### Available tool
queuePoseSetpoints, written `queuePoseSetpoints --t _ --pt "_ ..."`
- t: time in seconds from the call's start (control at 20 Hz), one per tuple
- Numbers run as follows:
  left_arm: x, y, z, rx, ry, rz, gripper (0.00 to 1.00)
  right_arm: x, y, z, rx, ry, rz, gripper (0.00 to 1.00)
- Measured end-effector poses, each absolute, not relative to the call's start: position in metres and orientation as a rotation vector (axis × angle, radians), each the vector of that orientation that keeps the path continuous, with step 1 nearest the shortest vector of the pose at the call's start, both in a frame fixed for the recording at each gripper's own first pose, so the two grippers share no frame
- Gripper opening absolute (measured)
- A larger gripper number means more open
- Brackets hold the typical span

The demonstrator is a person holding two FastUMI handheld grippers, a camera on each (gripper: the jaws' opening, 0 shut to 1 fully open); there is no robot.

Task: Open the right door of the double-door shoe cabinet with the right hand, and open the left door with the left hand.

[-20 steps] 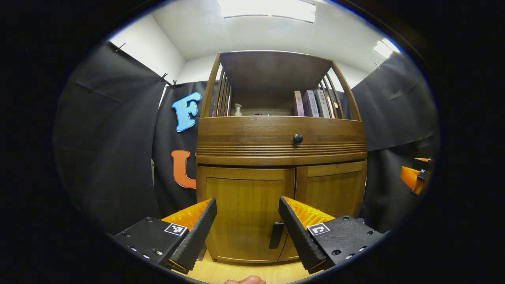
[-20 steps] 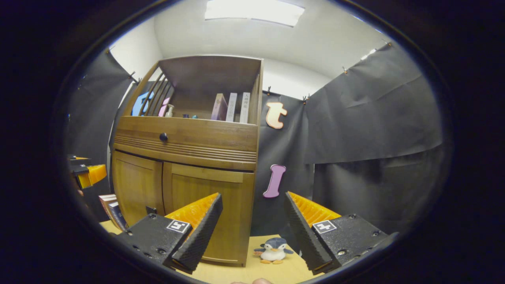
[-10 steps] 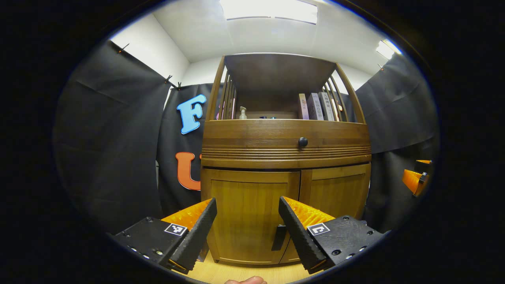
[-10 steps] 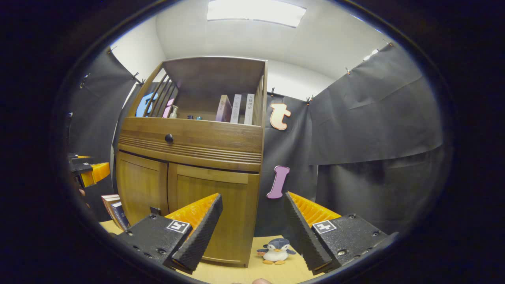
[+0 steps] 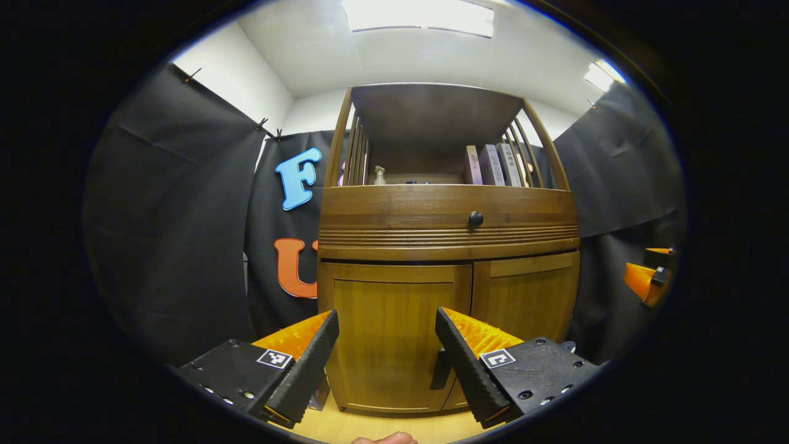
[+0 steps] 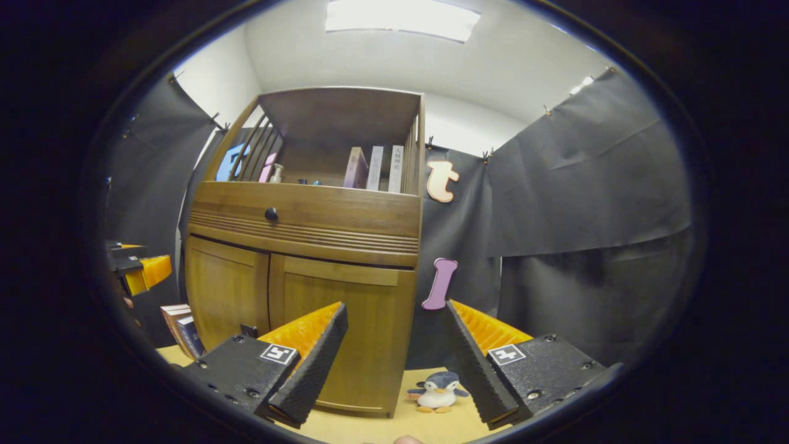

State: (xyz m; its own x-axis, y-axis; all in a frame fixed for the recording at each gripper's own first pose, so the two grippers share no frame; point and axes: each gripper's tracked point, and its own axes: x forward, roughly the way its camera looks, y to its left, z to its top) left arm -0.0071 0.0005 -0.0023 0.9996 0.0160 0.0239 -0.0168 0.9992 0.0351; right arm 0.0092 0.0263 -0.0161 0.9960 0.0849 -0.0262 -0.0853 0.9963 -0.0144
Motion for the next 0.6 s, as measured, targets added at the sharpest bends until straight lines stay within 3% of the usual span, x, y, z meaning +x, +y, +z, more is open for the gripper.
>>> queuePoseSetpoints --t 0.1,0.6 --pt "-0.009 0.001 -0.006 0.047 -0.012 0.010 0.95 0.012 0.036 -0.027 0.006 0.050 0.098 0.98" --pt "-0.006 0.045 -0.029 0.066 0.014 0.039 0.94 0.044 0.129 -0.116 0.067 0.194 0.222 1.00"
